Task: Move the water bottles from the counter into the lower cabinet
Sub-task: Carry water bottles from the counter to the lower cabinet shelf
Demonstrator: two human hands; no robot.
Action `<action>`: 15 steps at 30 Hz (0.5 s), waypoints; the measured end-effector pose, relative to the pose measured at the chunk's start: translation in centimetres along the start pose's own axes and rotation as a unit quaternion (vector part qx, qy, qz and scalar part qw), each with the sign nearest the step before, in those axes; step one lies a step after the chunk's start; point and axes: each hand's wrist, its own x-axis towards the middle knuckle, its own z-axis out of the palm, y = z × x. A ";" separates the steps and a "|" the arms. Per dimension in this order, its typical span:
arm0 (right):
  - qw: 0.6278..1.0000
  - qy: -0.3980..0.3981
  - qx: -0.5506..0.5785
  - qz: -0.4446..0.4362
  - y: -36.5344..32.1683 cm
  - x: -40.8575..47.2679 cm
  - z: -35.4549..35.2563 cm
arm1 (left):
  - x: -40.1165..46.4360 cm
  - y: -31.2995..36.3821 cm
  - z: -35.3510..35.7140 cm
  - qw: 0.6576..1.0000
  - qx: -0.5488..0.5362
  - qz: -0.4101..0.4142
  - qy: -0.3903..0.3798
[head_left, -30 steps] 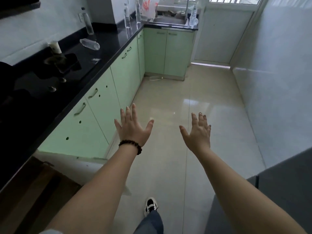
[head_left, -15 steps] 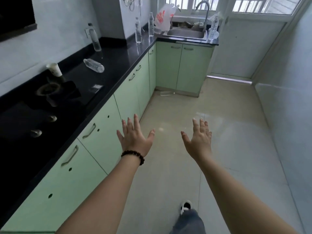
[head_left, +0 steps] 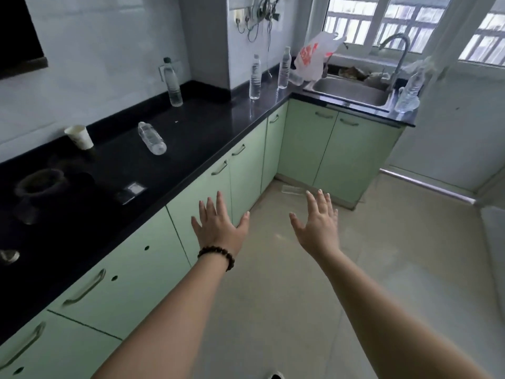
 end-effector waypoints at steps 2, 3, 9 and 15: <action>1.000 -0.004 0.012 -0.014 0.0 4.4 0.0 | 3.2 1.7 0.6 1.000 -0.001 -0.011 0.021; 1.000 -0.009 0.016 -0.020 -0.1 6.4 0.3 | 4.6 2.1 0.9 0.999 0.000 -0.019 0.031; 0.996 -0.041 0.039 -0.066 -1.9 16.7 3.4 | 13.0 1.7 1.8 0.994 0.001 -0.081 0.079; 0.990 -0.060 0.038 -0.125 -6.0 27.3 8.2 | 23.0 -1.2 3.3 0.980 -0.001 -0.148 0.132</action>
